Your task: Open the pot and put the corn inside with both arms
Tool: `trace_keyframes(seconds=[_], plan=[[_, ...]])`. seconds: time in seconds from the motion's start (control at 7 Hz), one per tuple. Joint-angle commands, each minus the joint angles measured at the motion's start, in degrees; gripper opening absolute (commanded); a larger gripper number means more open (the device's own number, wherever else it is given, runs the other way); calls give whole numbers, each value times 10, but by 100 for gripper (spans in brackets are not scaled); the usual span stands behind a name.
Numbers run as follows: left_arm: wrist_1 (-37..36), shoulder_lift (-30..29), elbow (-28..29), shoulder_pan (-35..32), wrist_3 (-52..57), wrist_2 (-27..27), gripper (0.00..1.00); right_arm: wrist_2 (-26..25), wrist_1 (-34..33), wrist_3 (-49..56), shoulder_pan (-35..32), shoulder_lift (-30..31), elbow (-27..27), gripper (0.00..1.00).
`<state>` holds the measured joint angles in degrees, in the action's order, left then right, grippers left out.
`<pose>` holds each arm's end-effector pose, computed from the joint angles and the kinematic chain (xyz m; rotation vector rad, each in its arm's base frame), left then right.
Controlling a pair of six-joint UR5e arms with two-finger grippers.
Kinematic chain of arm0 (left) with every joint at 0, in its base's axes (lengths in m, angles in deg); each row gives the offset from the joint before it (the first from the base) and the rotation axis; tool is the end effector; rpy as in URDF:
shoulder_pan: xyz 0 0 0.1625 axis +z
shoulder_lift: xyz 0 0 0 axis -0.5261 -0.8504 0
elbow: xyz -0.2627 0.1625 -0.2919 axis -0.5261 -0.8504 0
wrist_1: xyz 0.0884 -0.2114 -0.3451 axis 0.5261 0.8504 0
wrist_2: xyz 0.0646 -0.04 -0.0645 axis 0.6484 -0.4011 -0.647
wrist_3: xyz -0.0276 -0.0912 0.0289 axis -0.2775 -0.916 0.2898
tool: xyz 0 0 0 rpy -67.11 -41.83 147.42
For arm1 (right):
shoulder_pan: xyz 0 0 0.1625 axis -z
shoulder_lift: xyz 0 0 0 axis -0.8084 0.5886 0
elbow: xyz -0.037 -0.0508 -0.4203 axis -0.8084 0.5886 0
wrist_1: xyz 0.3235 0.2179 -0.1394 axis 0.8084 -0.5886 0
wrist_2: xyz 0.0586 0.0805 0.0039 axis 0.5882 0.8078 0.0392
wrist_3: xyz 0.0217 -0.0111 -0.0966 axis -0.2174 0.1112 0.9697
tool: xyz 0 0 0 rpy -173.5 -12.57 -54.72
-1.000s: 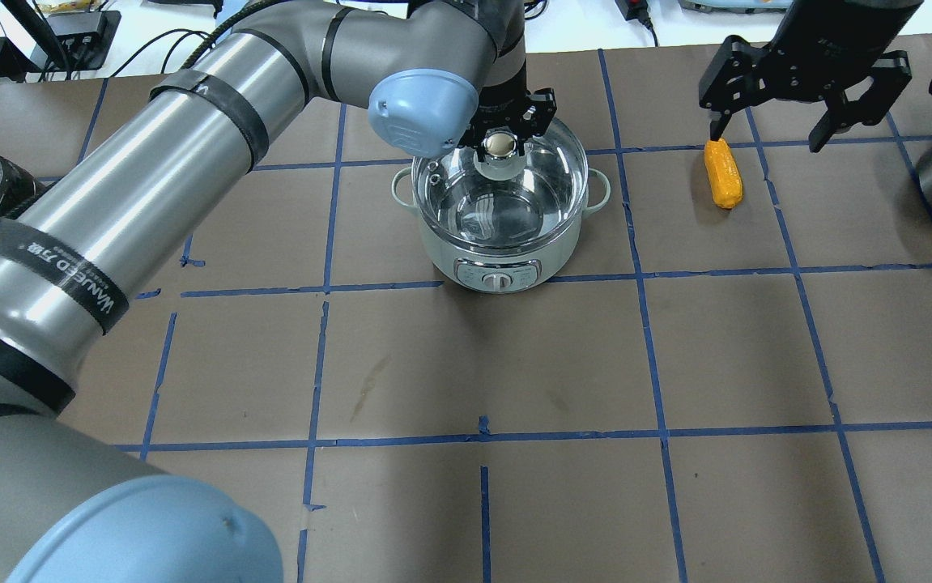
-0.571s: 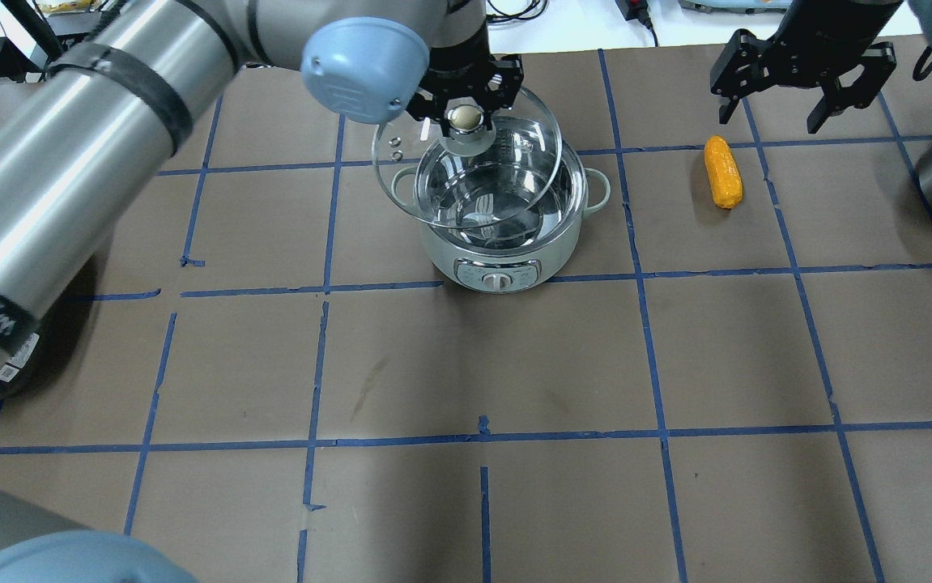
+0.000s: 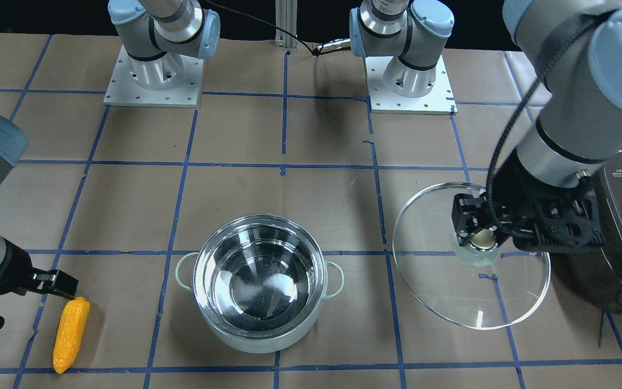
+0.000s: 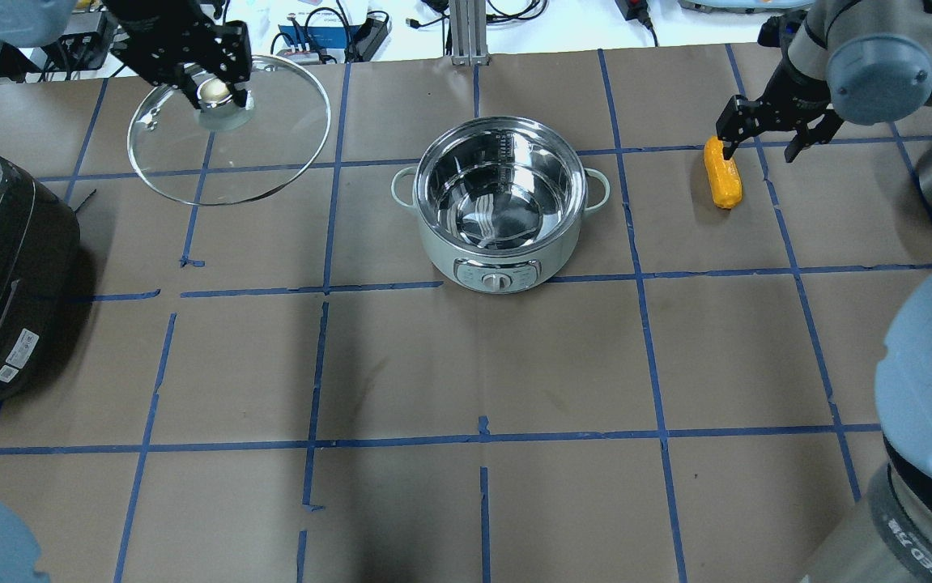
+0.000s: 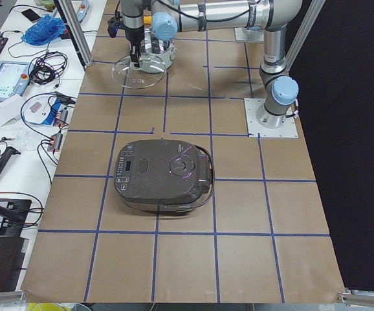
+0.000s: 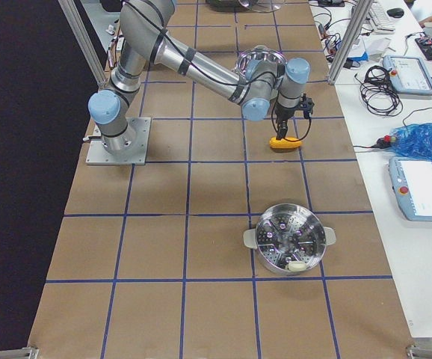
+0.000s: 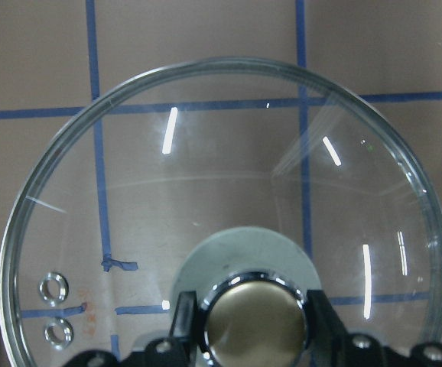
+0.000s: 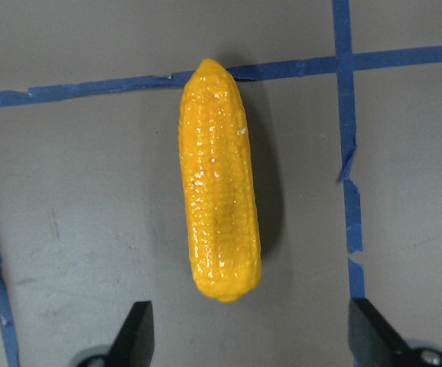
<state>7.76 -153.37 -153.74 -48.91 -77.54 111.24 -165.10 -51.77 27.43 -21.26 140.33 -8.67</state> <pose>-0.0294 -0.6541 0.4115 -0.0415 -3.1342 0.1349 -0.0406 -0.6817 0.2474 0.1372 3.1266 -0.0370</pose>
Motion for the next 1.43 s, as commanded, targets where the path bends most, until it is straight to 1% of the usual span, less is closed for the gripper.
trace_keyframes(seconds=[0.0,0.14,0.29,0.43,0.57,0.71,0.86,1.0,1.14,1.29], plan=[[-217,-52,-117,40,38,-1,8,5,-66,2,1,-31,-29,86],[-259,-88,-127,40,29,-1,8,5,-78,2,1,-36,-35,81],[-264,-112,-126,40,23,-2,8,5,-81,2,1,-40,-34,74],[-266,-116,-127,37,-10,-13,8,4,-81,3,1,-39,-32,53],[-265,-112,-127,36,-21,-33,8,2,-80,2,1,-38,-30,30],[-265,-114,-127,35,-22,-42,8,2,-81,1,1,-36,-27,14],[-264,-116,-128,35,-23,-70,8,2,-80,1,1,-33,-24,9],[-265,-117,-128,36,-10,-71,25,-1,-77,0,0,-29,-23,8],[-263,-116,-128,35,0,-71,99,-1,-64,-4,-15,3,-21,9],[-256,-101,-128,35,0,-69,100,-4,-13,-17,-68,53,-18,9]])
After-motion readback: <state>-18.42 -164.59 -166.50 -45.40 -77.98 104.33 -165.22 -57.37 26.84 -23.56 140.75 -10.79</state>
